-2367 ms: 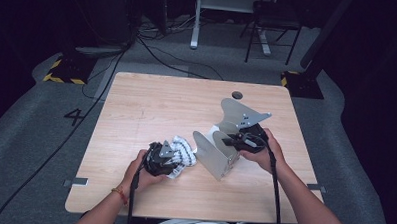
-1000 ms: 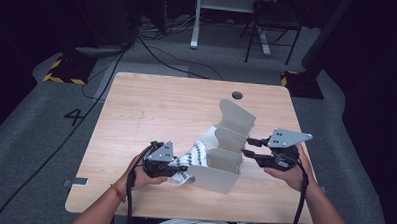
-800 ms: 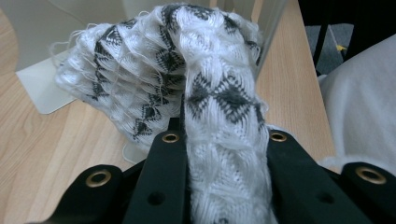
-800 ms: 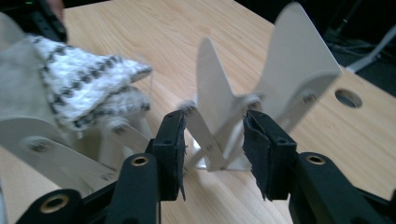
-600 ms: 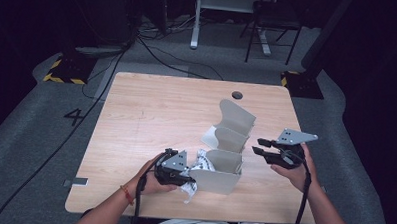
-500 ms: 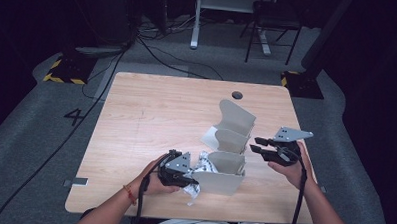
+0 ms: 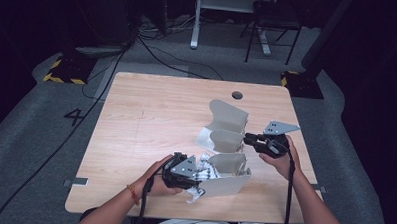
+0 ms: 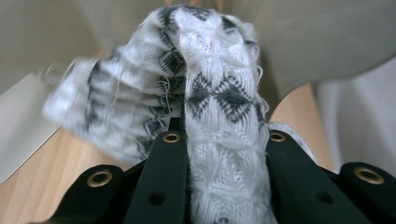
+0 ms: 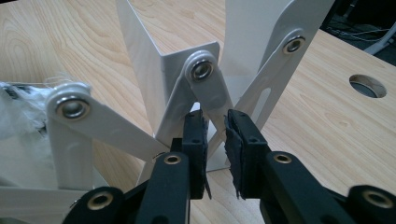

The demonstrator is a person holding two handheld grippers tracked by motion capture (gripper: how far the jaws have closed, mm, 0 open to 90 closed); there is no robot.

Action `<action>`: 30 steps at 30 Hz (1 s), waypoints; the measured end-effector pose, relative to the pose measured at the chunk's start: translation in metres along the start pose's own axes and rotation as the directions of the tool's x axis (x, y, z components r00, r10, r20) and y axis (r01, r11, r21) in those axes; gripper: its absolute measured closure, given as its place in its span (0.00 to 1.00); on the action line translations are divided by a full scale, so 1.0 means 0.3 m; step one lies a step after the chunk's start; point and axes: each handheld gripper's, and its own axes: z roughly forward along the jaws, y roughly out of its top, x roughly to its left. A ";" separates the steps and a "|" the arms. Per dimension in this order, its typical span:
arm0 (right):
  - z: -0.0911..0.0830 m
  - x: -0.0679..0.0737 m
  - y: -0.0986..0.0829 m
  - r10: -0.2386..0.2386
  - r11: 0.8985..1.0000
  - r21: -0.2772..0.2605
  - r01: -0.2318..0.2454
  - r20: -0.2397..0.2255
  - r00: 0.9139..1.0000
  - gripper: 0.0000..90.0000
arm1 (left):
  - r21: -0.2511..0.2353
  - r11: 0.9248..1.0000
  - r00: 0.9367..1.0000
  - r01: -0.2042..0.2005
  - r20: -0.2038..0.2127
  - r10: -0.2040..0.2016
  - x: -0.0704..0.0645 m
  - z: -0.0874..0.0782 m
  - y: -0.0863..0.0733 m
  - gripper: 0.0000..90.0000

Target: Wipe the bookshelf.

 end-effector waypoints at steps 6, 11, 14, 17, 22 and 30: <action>0.017 0.006 -0.021 0.002 1.000 0.016 -0.002 -0.004 1.000 0.86 | 0.013 0.998 0.996 0.065 -0.062 -0.064 0.040 0.009 -0.042 0.89; 0.037 0.004 -0.028 0.004 1.000 0.007 -0.004 -0.012 1.000 0.89 | -0.012 0.998 0.997 0.059 -0.052 -0.060 0.039 0.026 -0.015 0.89; 0.044 0.004 -0.026 0.007 1.000 0.002 -0.007 -0.017 1.000 0.89 | -0.012 0.999 0.998 0.045 -0.052 -0.046 0.042 0.036 0.000 0.89; 0.039 0.004 -0.026 0.002 1.000 -0.008 -0.002 -0.017 1.000 0.88 | -0.014 0.999 0.998 0.049 -0.047 -0.050 0.042 0.043 0.001 0.89; 0.000 0.006 -0.023 -0.012 0.999 -0.031 0.011 -0.030 0.999 0.85 | 0.006 1.000 0.998 0.028 -0.058 -0.027 0.054 0.056 0.011 0.89; -0.105 0.050 0.016 -0.059 0.995 -0.080 0.054 -0.064 0.996 0.81 | 0.036 0.997 0.996 0.074 -0.045 -0.073 0.079 0.106 -0.040 0.89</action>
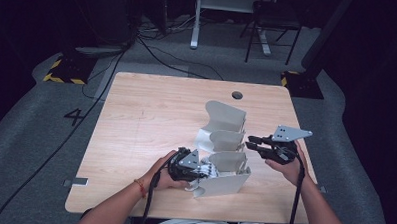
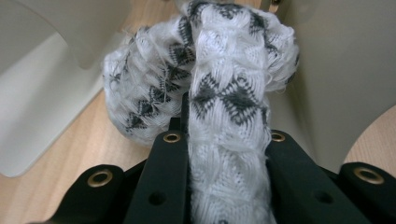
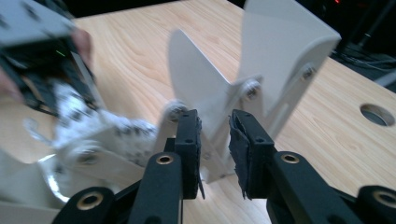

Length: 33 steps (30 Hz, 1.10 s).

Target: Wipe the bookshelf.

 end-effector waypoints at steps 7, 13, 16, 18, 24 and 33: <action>-0.036 0.044 0.045 -0.036 0.999 -0.032 0.035 -0.036 0.999 0.78 | 0.014 0.999 0.999 0.029 0.017 -0.029 -0.005 0.045 -0.019 0.88; -0.031 0.073 0.092 -0.074 0.997 -0.031 0.073 -0.035 0.997 0.73 | 0.002 0.999 0.999 0.032 0.010 -0.032 -0.014 0.062 -0.011 0.88; -0.008 0.067 0.124 -0.091 0.996 -0.017 0.090 -0.015 0.996 0.72 | 0.009 1.000 1.000 0.026 0.006 -0.026 -0.013 0.061 -0.008 0.88; 0.012 0.057 0.149 -0.093 0.996 0.000 0.093 -0.014 0.996 0.71 | 0.009 1.000 1.000 0.026 0.003 -0.026 -0.012 0.058 -0.009 0.88; 0.068 0.020 0.175 -0.086 0.995 0.047 0.086 -0.002 0.996 0.70 | 0.016 1.000 1.000 0.021 -0.001 -0.021 -0.010 0.047 -0.012 0.88; 0.141 0.006 0.175 -0.115 0.985 0.129 0.117 -0.025 0.993 0.70 | 0.014 0.999 0.999 0.035 0.001 -0.035 -0.006 0.048 -0.016 0.88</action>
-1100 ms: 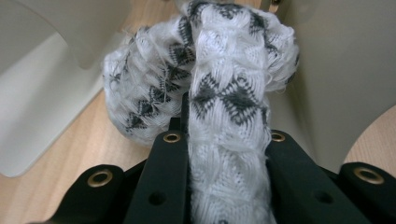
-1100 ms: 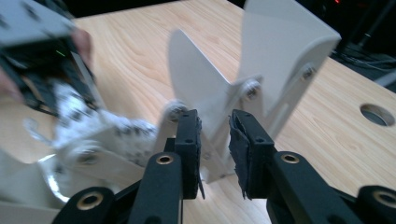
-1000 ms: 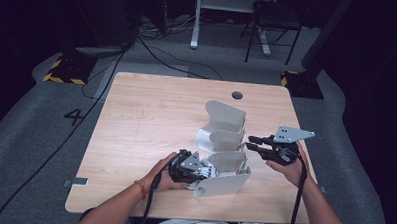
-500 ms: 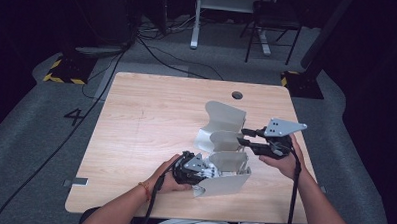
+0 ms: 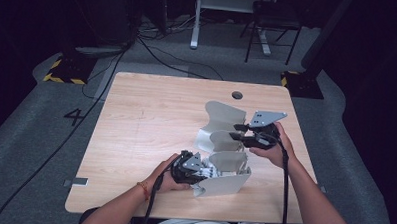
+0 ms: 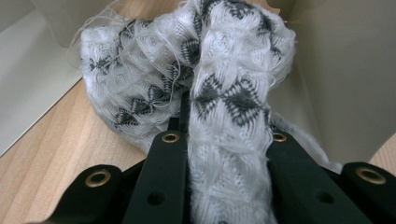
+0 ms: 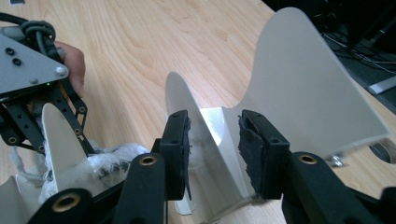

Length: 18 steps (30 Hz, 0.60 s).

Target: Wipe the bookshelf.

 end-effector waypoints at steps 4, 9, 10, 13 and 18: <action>0.030 0.008 0.007 -0.015 1.000 0.023 0.015 -0.015 1.000 0.71 | -0.009 1.000 1.000 0.013 0.015 -0.013 -0.002 0.007 0.000 0.88; 0.026 0.014 -0.002 0.003 1.000 0.007 -0.003 -0.007 1.000 0.64 | -0.009 1.000 0.999 0.010 0.030 -0.010 -0.013 0.012 0.002 0.88; 0.013 0.017 -0.006 0.005 1.000 -0.001 -0.005 0.002 1.000 0.63 | -0.008 1.000 0.999 0.005 0.034 -0.005 -0.017 0.013 0.003 0.88; -0.043 0.028 -0.025 0.029 0.999 -0.035 -0.028 0.029 0.999 0.61 | -0.008 1.000 0.999 0.004 0.041 -0.004 -0.030 0.018 0.006 0.88; -0.131 0.058 -0.060 0.068 0.997 -0.057 -0.061 0.131 0.989 0.58 | -0.006 1.000 0.999 -0.011 0.041 0.011 -0.041 0.025 0.013 0.88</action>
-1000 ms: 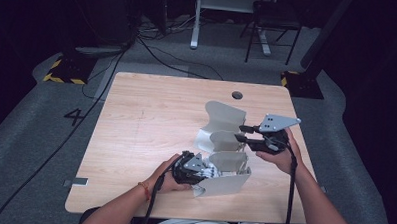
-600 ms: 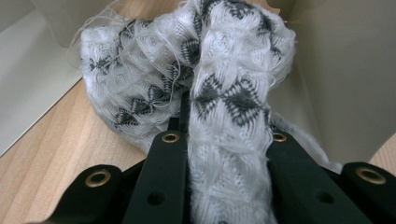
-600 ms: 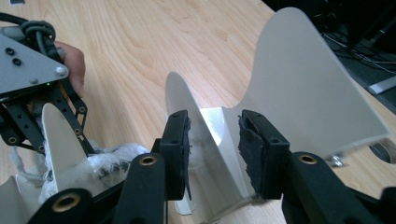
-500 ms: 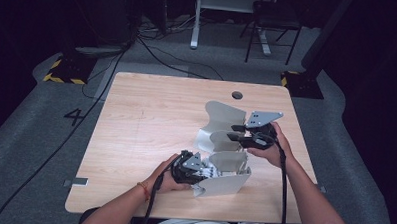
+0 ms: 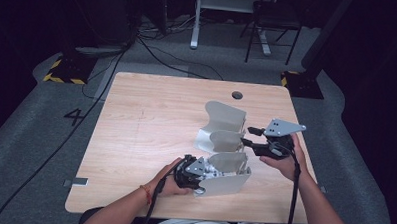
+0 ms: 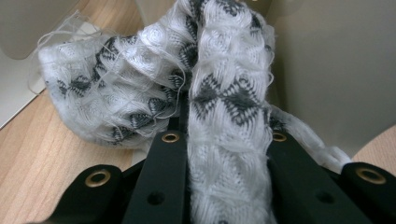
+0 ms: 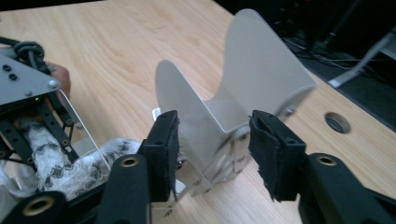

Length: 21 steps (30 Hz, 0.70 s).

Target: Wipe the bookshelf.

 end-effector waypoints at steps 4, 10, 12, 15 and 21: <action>-0.014 0.003 -0.020 0.085 0.996 0.000 -0.085 0.011 0.996 0.55 | 0.003 1.000 1.000 -0.002 0.001 0.002 0.000 0.001 0.003 0.88; 0.036 0.016 -0.025 0.133 0.988 0.085 -0.132 -0.005 0.991 0.58 | 0.005 1.000 1.000 0.000 -0.008 0.000 -0.002 -0.009 0.004 0.87; 0.055 0.014 -0.031 0.139 0.986 0.096 -0.137 -0.012 0.990 0.61 | 0.004 1.000 1.000 -0.003 -0.017 0.003 -0.001 -0.017 0.003 0.87; 0.065 0.002 -0.035 0.154 0.984 0.095 -0.153 -0.009 0.988 0.66 | -0.002 1.000 1.000 0.000 -0.030 0.000 0.001 -0.036 0.002 0.87; 0.067 -0.020 -0.053 0.133 0.988 0.085 -0.133 0.006 0.991 0.78 | -0.028 1.000 0.999 0.012 -0.053 -0.014 0.011 -0.068 -0.001 0.87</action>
